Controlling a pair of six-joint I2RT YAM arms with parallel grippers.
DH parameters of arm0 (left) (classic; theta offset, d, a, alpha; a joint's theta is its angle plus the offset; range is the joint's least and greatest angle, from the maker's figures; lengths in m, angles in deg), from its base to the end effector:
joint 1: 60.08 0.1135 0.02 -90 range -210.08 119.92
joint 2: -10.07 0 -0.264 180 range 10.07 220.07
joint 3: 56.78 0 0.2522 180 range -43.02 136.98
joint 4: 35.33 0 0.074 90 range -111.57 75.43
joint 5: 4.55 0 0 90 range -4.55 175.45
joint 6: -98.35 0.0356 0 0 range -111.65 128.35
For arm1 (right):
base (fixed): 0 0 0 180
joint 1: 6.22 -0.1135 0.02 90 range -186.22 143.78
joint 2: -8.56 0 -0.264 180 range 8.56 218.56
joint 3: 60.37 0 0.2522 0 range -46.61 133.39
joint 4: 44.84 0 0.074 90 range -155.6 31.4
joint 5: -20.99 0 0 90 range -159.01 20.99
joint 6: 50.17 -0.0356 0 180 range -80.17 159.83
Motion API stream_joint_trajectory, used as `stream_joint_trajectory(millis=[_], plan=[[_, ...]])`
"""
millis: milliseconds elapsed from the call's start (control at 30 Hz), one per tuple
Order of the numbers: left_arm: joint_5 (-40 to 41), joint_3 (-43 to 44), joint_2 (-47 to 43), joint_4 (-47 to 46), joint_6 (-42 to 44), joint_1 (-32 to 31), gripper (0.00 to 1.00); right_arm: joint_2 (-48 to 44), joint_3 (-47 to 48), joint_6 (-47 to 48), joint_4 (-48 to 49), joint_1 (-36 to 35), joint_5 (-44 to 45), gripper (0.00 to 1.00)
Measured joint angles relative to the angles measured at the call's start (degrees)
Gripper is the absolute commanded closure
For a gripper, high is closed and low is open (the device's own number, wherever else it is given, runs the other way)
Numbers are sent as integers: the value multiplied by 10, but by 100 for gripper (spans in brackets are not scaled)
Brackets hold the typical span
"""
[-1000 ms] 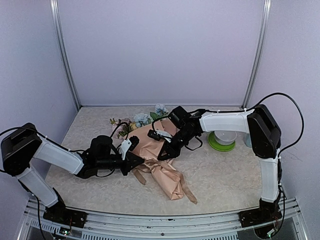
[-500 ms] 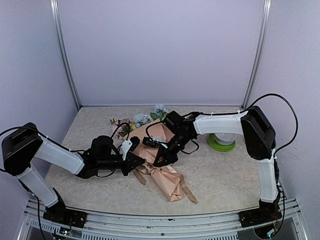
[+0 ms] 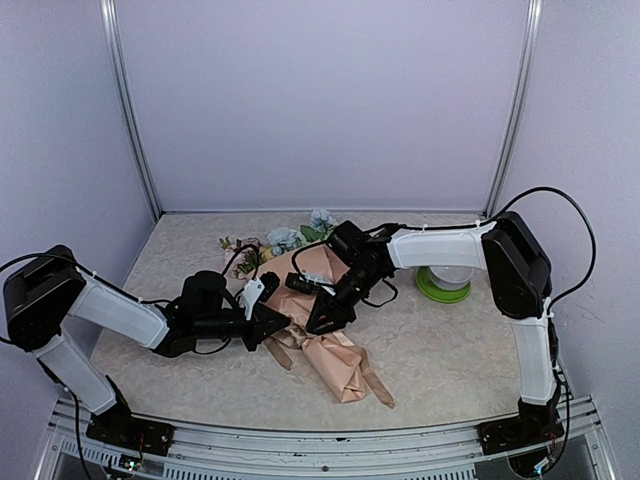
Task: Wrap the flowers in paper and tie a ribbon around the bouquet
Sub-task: Cross the half-tied ribbon over the folded bouquet.
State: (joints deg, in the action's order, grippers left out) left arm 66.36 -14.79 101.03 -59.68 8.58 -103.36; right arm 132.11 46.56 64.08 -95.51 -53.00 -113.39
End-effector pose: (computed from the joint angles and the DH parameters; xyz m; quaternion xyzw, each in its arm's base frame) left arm 0.2016 -0.2058 0.1424 0.3908 0.7376 -0.3252 0.4443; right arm 0.2872 0.3420 0.1696 -0.5879 0.6957 0.3988 0.1065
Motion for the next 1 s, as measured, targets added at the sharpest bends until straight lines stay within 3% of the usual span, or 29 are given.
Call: stream_joint_trajectory(millis=[233,367,400,900,1000], plan=[[0,0,0,0,0,-2,100,0,4,5,-15,-7,35,67],[0,0,0,0,0,-2,100,0,7,11,-26,-13,51,96],[0,0,0,0,0,-2,100,0,7,10,-28,-14,55,100],[0,0,-1,0,1,-3,100,-24,0,-59,26,-4,70,100],[0,0,-1,1,1,-3,100,-40,-11,-78,47,9,59,96]])
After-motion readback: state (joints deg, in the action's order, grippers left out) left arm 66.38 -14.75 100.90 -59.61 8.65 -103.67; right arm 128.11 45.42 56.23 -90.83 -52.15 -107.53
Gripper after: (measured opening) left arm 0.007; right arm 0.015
